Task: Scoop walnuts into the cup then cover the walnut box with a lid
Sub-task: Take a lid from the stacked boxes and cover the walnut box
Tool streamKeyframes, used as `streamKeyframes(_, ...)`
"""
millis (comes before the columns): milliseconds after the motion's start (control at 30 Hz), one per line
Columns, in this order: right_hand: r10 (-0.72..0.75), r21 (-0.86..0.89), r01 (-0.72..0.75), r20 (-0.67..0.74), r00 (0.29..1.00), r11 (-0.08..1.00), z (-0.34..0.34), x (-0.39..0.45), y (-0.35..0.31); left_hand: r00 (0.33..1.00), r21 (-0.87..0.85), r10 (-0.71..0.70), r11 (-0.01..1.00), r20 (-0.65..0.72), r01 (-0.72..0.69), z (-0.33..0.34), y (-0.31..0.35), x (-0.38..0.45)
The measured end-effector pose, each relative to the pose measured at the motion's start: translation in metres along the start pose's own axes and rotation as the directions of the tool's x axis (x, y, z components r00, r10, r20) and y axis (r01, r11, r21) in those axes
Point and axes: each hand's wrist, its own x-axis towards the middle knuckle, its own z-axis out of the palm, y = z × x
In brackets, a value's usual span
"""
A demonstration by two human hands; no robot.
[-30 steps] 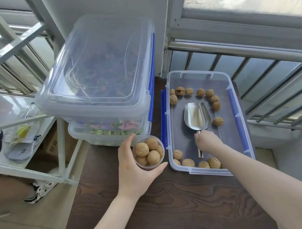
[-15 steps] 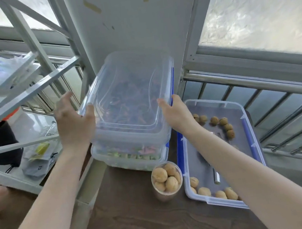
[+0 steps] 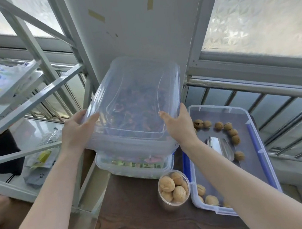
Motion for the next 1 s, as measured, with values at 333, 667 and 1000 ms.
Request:
streamKeyframes(333,-0.187,-0.038,0.183,-0.153,0.970,0.982,-0.162,-0.031,-0.001,0.947,-0.126,0.317,0.943,0.046,-0.309,0.075,0.064,-0.111)
streamKeyframes(667,0.004,-0.122,-0.033,-0.226,0.974,0.992,-0.273,-0.069,0.114,0.924,0.013,0.155,0.985,0.351,-0.170,0.197,0.006,-0.206)
streamKeyframes(1000,0.171,-0.072,-0.179,-0.100,0.980,0.981,-0.260,-0.061,0.173,0.946,0.144,-0.007,0.989,0.325,-0.042,0.213,-0.046,-0.223)
